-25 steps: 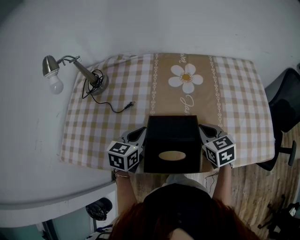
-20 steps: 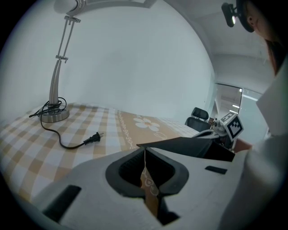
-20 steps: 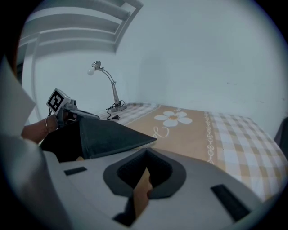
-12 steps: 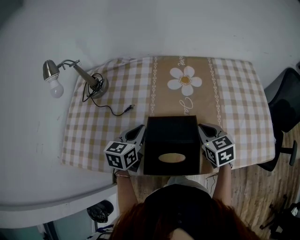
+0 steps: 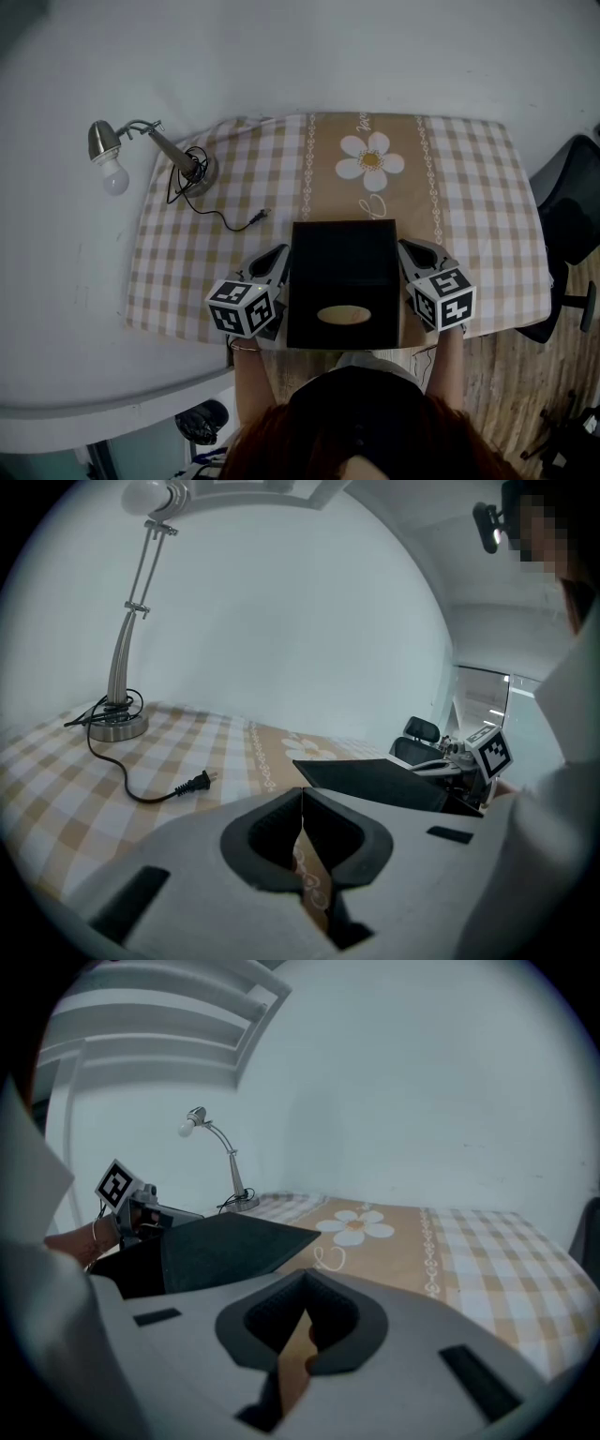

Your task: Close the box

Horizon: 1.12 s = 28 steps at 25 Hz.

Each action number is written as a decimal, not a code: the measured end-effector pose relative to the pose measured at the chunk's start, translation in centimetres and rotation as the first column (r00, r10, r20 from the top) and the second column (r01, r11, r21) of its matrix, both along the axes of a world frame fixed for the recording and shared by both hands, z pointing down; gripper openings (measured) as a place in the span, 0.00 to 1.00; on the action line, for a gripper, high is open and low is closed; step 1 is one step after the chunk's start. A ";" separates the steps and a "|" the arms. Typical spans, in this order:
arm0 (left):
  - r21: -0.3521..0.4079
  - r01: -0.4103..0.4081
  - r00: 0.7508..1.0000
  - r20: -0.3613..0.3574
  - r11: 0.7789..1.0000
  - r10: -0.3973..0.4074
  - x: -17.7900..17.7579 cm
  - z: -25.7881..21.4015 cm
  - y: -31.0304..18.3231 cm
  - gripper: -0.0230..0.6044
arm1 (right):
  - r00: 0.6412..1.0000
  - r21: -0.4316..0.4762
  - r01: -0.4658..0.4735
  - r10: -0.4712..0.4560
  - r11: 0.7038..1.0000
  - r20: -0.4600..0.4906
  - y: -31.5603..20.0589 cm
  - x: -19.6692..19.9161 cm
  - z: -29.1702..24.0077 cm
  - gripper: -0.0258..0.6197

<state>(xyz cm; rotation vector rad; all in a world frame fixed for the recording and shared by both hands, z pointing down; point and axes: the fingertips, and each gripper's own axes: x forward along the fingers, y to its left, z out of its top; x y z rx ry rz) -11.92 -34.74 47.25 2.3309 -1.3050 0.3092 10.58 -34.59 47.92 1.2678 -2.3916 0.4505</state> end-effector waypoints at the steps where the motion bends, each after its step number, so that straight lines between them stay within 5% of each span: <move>1: 0.005 0.002 1.000 0.001 1.000 -0.002 0.0 -0.2 0.0 0.08 | 1.000 0.006 -0.002 0.002 1.000 0.003 0.0 0.0 -0.3 0.07; 28: 0.125 0.027 0.999 0.043 0.992 -0.032 -0.1 -4.3 1.6 0.08 | 0.996 0.142 -0.083 0.086 0.986 -0.016 1.7 0.3 -4.9 0.07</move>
